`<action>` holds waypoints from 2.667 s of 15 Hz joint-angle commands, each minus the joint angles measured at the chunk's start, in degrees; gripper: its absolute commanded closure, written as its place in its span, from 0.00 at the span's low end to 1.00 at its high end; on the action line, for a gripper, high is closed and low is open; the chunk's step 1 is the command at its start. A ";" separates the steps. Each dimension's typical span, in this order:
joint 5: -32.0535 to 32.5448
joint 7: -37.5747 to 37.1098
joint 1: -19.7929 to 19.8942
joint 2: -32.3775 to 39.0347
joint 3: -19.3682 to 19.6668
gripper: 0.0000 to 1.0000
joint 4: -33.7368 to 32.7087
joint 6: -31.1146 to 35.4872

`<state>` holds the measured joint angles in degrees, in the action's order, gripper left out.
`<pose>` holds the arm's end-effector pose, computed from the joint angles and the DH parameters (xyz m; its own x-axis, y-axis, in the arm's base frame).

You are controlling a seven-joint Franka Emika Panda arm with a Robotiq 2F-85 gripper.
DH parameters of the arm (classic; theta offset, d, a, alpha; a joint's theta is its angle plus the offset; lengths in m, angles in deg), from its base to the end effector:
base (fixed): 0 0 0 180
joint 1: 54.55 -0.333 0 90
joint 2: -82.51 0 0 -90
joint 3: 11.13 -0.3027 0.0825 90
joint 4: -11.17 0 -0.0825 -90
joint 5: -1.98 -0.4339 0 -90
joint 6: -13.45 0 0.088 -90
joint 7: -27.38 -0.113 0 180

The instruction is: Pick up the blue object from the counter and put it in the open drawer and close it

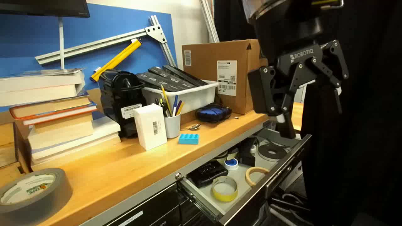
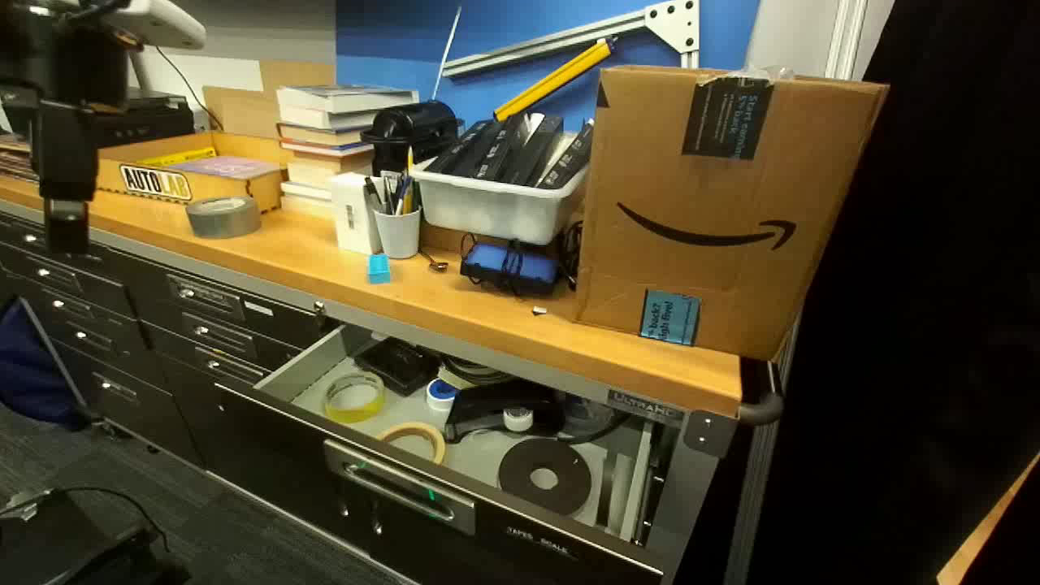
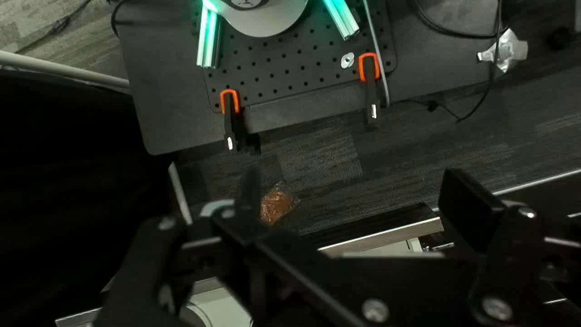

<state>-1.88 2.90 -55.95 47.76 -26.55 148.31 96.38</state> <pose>0.3657 0.1228 0.4712 0.9317 -0.2325 -0.2792 -0.1729 -0.9596 0.2221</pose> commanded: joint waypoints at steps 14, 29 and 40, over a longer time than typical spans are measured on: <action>1.13 1.69 -1.83 27.48 1.17 0.00 -13.01 24.35; 2.09 8.00 -4.25 53.38 8.85 0.00 -40.17 22.32; 0.32 11.06 -3.68 61.25 11.00 0.00 -47.63 18.17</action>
<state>-0.58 12.49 -59.12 107.01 -16.47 103.74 116.63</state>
